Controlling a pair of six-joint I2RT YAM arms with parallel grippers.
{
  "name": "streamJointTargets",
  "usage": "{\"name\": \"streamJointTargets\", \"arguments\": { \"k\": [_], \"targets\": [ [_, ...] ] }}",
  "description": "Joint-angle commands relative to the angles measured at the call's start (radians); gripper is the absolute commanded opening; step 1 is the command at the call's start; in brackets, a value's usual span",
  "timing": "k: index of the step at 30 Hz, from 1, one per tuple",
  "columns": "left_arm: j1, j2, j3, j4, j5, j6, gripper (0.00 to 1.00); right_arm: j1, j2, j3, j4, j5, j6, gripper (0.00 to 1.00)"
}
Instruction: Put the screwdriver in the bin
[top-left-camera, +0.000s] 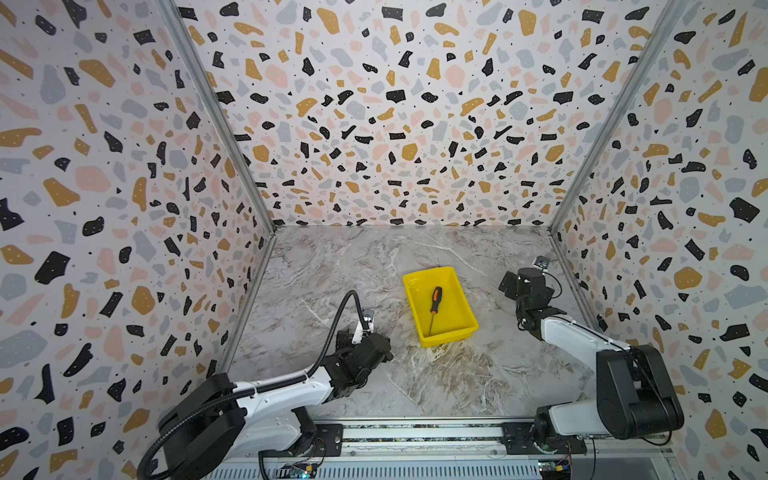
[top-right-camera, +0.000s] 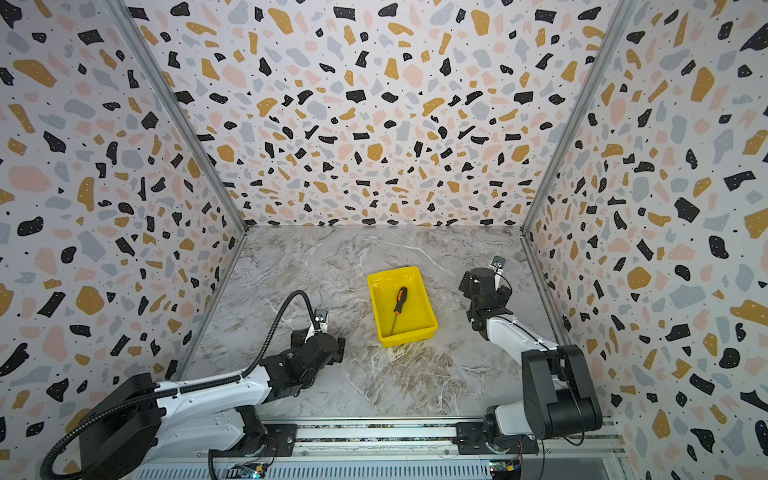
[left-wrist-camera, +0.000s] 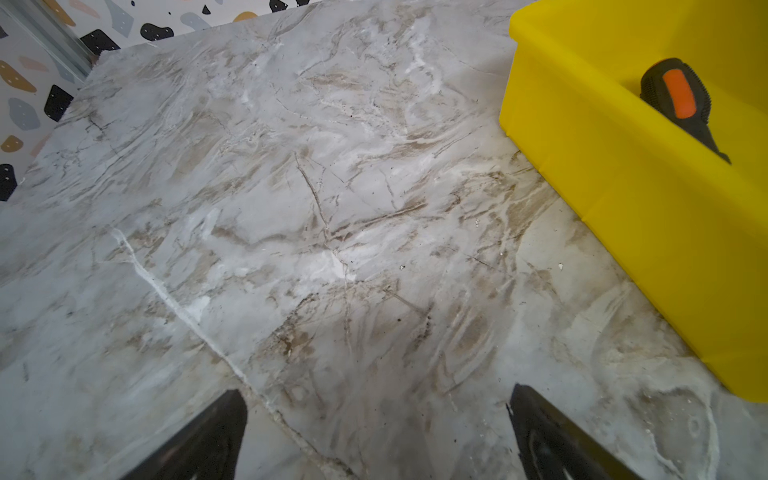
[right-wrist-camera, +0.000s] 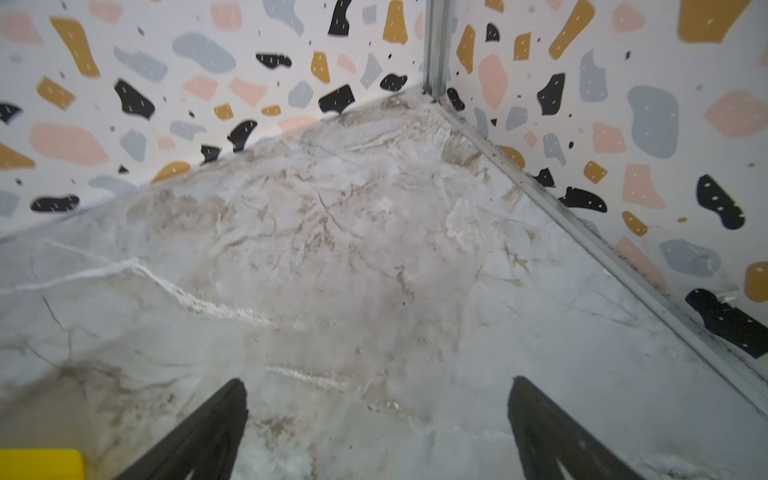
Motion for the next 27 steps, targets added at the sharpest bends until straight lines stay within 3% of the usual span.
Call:
{"name": "streamJointTargets", "arguments": {
  "k": [1, 5, 10, 12, 18, 21, 22, 24, 25, 27],
  "targets": [
    [0.002, 0.0, 0.018, 0.019, -0.027, 0.009, 1.0, 0.033, 0.066, 0.05, 0.01, 0.085, -0.082, 0.99],
    [0.002, -0.039, 0.001, 0.029, -0.023, 0.007, 1.0, 0.02, -0.029, -0.103, 0.282, 0.03, -0.133, 0.99],
    [0.002, -0.06, -0.011, 0.035, -0.027, 0.002, 1.0, -0.068, -0.098, -0.235, 0.454, -0.039, -0.111, 1.0],
    [0.002, -0.05, -0.008, 0.032, -0.024, 0.003, 1.0, -0.098, -0.115, -0.269, 0.513, -0.132, -0.116, 0.99],
    [0.002, -0.023, 0.004, 0.026, -0.016, 0.003, 1.0, -0.098, -0.091, -0.291, 0.622, -0.215, -0.172, 0.99],
    [0.002, -0.021, 0.006, 0.029, -0.013, 0.004, 1.0, -0.094, -0.073, -0.262, 0.592, -0.244, -0.192, 0.99],
    [0.002, -0.023, 0.005, 0.026, -0.013, 0.004, 1.0, -0.081, -0.082, -0.236, 0.51, -0.243, -0.204, 0.99],
    [0.002, -0.024, 0.005, 0.028, -0.013, 0.004, 1.0, 0.002, -0.081, -0.172, 0.333, -0.089, -0.297, 0.99],
    [0.001, -0.024, 0.003, 0.029, -0.013, 0.004, 1.0, 0.057, -0.068, -0.175, 0.329, 0.013, -0.354, 0.99],
    [0.002, -0.024, 0.003, 0.033, -0.013, 0.004, 1.0, 0.118, -0.037, -0.263, 0.477, 0.065, -0.423, 1.0]
  ]
}}
